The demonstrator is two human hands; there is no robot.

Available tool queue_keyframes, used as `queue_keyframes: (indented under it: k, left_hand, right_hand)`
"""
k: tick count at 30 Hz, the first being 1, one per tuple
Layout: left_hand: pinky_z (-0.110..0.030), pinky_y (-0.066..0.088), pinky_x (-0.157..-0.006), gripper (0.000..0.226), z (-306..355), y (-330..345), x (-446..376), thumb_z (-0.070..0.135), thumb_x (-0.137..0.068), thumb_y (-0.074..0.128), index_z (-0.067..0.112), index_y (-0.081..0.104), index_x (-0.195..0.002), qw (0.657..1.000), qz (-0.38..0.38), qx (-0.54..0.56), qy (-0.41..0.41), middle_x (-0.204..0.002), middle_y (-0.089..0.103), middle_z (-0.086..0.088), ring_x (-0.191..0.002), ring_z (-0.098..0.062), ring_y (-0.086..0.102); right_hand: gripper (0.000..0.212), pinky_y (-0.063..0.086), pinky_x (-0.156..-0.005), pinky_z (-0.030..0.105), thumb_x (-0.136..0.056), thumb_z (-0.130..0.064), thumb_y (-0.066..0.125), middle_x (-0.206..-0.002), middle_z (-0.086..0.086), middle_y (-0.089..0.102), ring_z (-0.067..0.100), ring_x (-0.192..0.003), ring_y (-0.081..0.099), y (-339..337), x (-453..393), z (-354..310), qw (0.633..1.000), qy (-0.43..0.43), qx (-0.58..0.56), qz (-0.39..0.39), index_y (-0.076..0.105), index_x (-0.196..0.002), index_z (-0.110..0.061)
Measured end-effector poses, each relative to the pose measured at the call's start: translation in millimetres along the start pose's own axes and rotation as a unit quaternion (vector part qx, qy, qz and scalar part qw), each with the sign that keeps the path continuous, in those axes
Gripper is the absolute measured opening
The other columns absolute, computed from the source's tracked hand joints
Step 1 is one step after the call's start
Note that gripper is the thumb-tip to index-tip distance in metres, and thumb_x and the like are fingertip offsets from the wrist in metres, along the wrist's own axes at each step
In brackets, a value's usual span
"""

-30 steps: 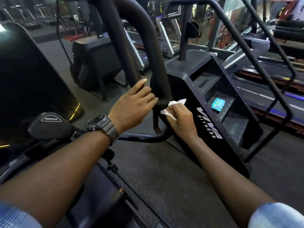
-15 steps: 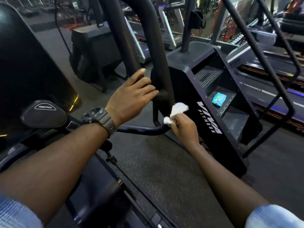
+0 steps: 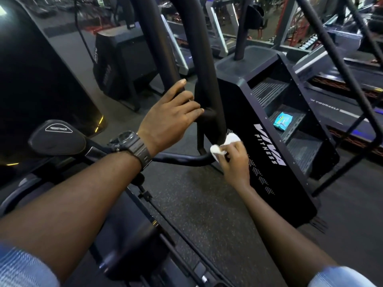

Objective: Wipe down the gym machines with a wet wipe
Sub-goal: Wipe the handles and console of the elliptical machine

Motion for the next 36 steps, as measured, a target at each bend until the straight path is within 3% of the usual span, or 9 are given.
queue_keyframes:
  k: [5, 8, 12, 19, 23, 28, 32, 34, 36]
  left_hand:
    - [-0.049, 0.018, -0.125, 0.025, 2.5, 3.2, -1.0, 0.015, -0.099, 0.059, 0.016, 0.070, -0.122, 1.000, -0.007, 0.000, -0.012, -0.116, 0.071, 0.000, -0.120, -0.026, 0.056]
    - [-0.049, 0.015, -0.126, 0.026, 3.5, 2.4, -0.6, 0.015, -0.098, 0.060, 0.015, 0.069, -0.123, 1.000, -0.016, 0.004, -0.022, -0.117, 0.071, -0.001, -0.122, -0.027, 0.055]
    - [-0.047, 0.012, -0.127, 0.026, 4.9, 1.3, -2.1, 0.015, -0.099, 0.058, 0.015, 0.070, -0.122, 0.999, -0.020, 0.003, -0.028, -0.116, 0.071, -0.001, -0.121, -0.028, 0.057]
    - [-0.048, 0.008, -0.127, 0.030, 7.1, -0.2, 0.3, 0.014, -0.099, 0.055, 0.014, 0.066, -0.127, 0.998, -0.051, -0.015, -0.023, -0.122, 0.069, -0.003, -0.127, -0.028, 0.053]
    - [-0.050, 0.009, -0.127, 0.036, 8.2, -5.6, 7.0, 0.009, -0.099, 0.056, 0.013, 0.062, -0.134, 0.998, -0.061, -0.033, 0.001, -0.135, 0.063, -0.005, -0.136, -0.029, 0.049]
    - [-0.052, 0.007, -0.127, 0.049, 20.2, -6.7, 18.9, 0.008, -0.095, 0.055, 0.008, 0.051, -0.144, 0.995, -0.090, -0.025, -0.016, -0.151, 0.050, -0.011, -0.148, -0.032, 0.034]
    - [-0.052, 0.007, -0.127, 0.052, 39.3, -0.9, 19.0, 0.013, -0.092, 0.060, 0.004, 0.052, -0.142, 0.993, -0.097, 0.003, -0.061, -0.153, 0.047, -0.015, -0.149, -0.032, 0.033]
    - [-0.050, 0.006, -0.127, 0.052, 50.8, 5.4, 16.9, 0.017, -0.093, 0.058, 0.002, 0.052, -0.142, 0.992, -0.101, 0.023, -0.072, -0.153, 0.046, -0.017, -0.148, -0.033, 0.035]
    - [-0.047, 0.008, -0.128, 0.053, 64.4, 13.1, 12.6, 0.017, -0.092, 0.058, 0.001, 0.051, -0.143, 0.990, -0.103, 0.057, -0.078, -0.153, 0.046, -0.018, -0.147, -0.032, 0.036]
  right_hand:
    - [0.025, 0.040, -0.084, 0.012, -0.096, -0.023, 0.061, -0.113, 0.001, 0.056, 0.006, -0.099, 0.053, -3.5, -36.3, -27.9, 0.986, 0.058, -0.151, 0.050, 0.052, -0.114, -0.007]
    - [0.031, 0.039, -0.069, 0.017, -0.102, -0.028, 0.051, -0.108, -0.001, 0.056, 0.009, -0.089, 0.057, 11.1, -19.0, -19.2, 0.969, 0.151, -0.194, 0.017, 0.041, -0.125, -0.009]
    - [0.035, 0.040, -0.082, 0.027, -0.105, -0.035, 0.040, -0.114, 0.002, 0.058, 0.022, -0.106, 0.058, 36.8, 10.2, -0.5, 0.939, 0.243, -0.241, -0.026, 0.041, -0.130, -0.011]
    - [0.029, 0.048, -0.081, 0.024, -0.095, -0.050, 0.055, -0.098, -0.010, 0.063, 0.006, -0.093, 0.062, 27.2, -37.0, -7.2, 0.931, 0.241, -0.276, -0.008, 0.054, -0.107, -0.024]
    - [0.038, 0.045, -0.078, 0.015, -0.093, -0.042, 0.063, -0.103, -0.011, 0.065, 0.000, -0.093, 0.061, 42.7, -18.5, 6.6, 0.942, 0.227, -0.246, -0.011, 0.056, -0.120, -0.017]
    - [0.057, 0.049, -0.093, 0.028, -0.084, -0.052, 0.070, -0.116, 0.003, 0.068, 0.013, -0.109, 0.063, 69.9, 9.4, 21.2, 0.917, 0.307, -0.249, -0.053, 0.061, -0.124, -0.011]
    - [0.048, 0.055, -0.089, 0.040, -0.080, -0.055, 0.073, -0.098, 0.002, 0.071, 0.015, -0.095, 0.067, 59.0, 8.2, 10.3, 0.903, 0.317, -0.290, -0.028, 0.063, -0.098, -0.012]
    - [0.027, 0.050, -0.092, 0.030, -0.092, -0.042, 0.064, -0.106, 0.000, 0.065, 0.014, -0.105, 0.062, 37.8, -7.7, -7.5, 0.895, 0.271, -0.354, 0.033, 0.059, -0.103, -0.017]
    - [0.040, 0.036, -0.112, 0.031, -0.099, -0.045, 0.049, -0.131, -0.001, 0.057, 0.015, -0.130, 0.049, 22.2, -28.3, -19.2, 0.892, 0.217, -0.391, 0.066, 0.055, -0.126, -0.017]
Point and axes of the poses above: each hand's wrist, its own x-axis away from the middle knuckle, its own y-axis out of the palm, z = x × y, the point moved 4 cm from there along -x, towards the middle knuckle
